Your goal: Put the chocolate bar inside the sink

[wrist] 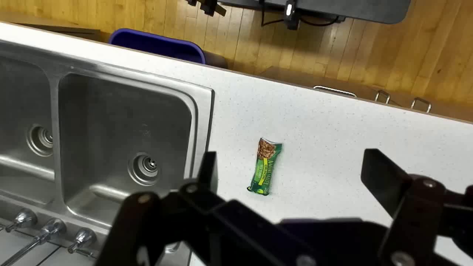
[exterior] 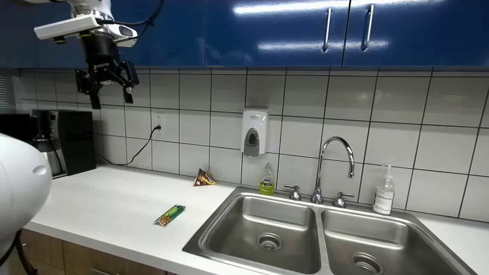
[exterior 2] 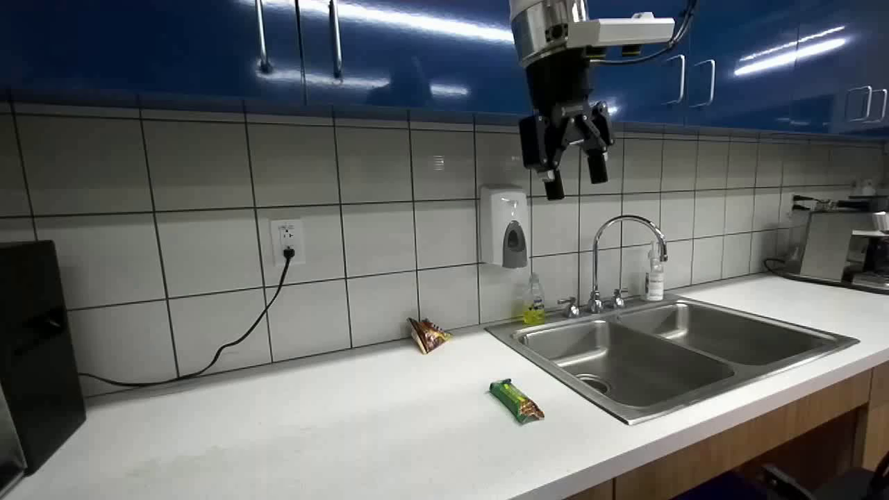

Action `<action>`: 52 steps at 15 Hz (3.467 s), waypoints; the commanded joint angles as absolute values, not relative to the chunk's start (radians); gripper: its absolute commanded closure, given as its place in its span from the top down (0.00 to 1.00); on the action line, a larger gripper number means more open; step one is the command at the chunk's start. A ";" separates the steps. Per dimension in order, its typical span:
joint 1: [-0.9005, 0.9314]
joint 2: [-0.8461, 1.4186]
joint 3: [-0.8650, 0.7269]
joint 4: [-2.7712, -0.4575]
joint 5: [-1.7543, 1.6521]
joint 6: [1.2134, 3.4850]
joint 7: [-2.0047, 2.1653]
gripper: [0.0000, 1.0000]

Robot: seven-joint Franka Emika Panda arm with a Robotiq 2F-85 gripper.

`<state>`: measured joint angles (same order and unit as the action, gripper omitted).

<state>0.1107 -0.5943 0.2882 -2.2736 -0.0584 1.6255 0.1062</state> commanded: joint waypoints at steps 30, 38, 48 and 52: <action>0.052 -0.242 0.135 -2.527 -0.092 2.285 0.204 1.00; 0.075 0.070 0.119 -2.389 -0.172 2.434 0.257 1.00; 0.160 0.305 0.071 -2.222 -0.221 2.448 0.345 1.00; 0.190 0.371 0.048 -2.182 -0.209 2.447 0.356 1.00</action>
